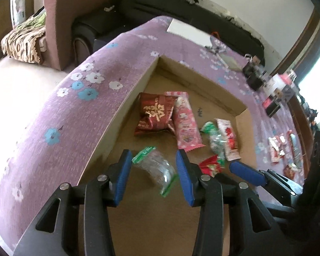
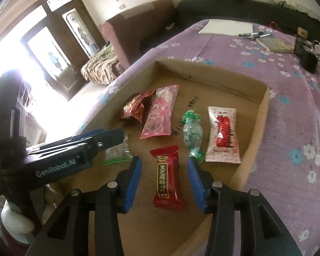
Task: Organize snacks
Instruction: 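Carry both snacks into the cardboard box and open both tools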
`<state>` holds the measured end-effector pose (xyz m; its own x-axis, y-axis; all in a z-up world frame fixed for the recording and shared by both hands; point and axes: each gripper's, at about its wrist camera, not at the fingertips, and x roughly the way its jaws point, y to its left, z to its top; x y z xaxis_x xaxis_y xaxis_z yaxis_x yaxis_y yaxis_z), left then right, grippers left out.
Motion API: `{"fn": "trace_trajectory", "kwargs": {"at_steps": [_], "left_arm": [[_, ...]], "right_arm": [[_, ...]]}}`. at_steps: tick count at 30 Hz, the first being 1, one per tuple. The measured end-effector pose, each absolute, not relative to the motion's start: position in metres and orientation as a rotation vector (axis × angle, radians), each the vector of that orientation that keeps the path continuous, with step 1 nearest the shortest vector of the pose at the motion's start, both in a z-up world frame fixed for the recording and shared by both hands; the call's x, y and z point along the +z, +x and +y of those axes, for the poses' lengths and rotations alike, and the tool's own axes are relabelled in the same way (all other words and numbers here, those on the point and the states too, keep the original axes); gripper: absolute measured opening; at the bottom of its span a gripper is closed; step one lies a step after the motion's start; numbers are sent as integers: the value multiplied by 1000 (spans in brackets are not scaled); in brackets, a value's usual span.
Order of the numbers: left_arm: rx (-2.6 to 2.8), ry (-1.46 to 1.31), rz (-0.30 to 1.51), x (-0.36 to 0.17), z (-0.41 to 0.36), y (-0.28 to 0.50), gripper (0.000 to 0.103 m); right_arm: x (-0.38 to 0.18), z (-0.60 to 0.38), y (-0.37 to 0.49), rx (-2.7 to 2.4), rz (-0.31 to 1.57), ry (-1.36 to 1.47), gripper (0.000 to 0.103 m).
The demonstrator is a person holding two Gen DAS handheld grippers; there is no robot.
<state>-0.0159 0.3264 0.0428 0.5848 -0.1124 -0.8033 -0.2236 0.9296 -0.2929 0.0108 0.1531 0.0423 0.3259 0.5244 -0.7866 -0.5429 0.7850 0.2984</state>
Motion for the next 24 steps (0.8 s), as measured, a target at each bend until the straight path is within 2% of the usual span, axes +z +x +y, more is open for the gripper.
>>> {"fn": "trace_trajectory", "kwargs": {"at_steps": [2,5,6,13,24], "left_arm": [[65,-394,919,54,323,-27,43],[48,-415,867,71,314,-46,60],[37,-420,850,76,309,-52,61],[-78,-417,814,91,257,-82,61],[-148,-378,850,70,180,-111,61]], "right_arm": [[49,145,8,697,1007,-6,46],[62,126,1,686,974,23,46],[65,118,-1,680,963,33,48],[75,46,-16,608,926,110,50],[61,-132,0,266,899,288,53]]}}
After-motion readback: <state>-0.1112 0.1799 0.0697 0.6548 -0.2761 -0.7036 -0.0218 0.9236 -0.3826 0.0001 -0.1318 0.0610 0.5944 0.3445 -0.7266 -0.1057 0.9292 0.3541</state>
